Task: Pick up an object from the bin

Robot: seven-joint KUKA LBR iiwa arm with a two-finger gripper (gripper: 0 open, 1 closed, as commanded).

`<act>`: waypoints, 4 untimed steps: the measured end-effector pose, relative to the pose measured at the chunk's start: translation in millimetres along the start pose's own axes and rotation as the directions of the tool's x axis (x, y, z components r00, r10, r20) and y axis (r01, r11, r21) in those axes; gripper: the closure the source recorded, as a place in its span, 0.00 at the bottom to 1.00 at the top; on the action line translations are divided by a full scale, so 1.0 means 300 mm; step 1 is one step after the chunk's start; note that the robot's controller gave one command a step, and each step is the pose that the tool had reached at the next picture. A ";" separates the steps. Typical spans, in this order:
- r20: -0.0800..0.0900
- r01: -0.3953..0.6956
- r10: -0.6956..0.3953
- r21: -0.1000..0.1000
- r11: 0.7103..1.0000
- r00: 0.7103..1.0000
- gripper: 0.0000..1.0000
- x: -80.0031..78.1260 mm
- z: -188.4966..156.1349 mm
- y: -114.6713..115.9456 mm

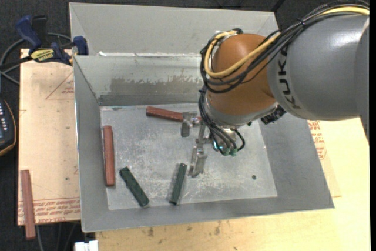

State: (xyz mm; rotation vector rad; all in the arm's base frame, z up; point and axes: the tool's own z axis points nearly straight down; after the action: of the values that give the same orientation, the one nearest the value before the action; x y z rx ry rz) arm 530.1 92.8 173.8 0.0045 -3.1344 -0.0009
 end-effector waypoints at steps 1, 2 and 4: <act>0.002 -0.102 0.102 0.001 0.995 0.995 0.00 -0.100 0.360 -0.164; 0.008 -0.325 0.325 -0.003 0.946 0.946 0.00 -0.071 0.288 -0.188; 0.006 -0.247 0.247 -0.002 0.969 0.969 1.00 0.136 0.334 0.122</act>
Offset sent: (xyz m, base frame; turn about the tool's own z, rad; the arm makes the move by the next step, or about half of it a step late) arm 0.0303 -0.0473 -0.1038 0.0974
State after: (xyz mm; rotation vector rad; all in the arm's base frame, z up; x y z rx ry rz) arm 488.5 129.3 74.0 -0.3859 -3.1172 -0.0012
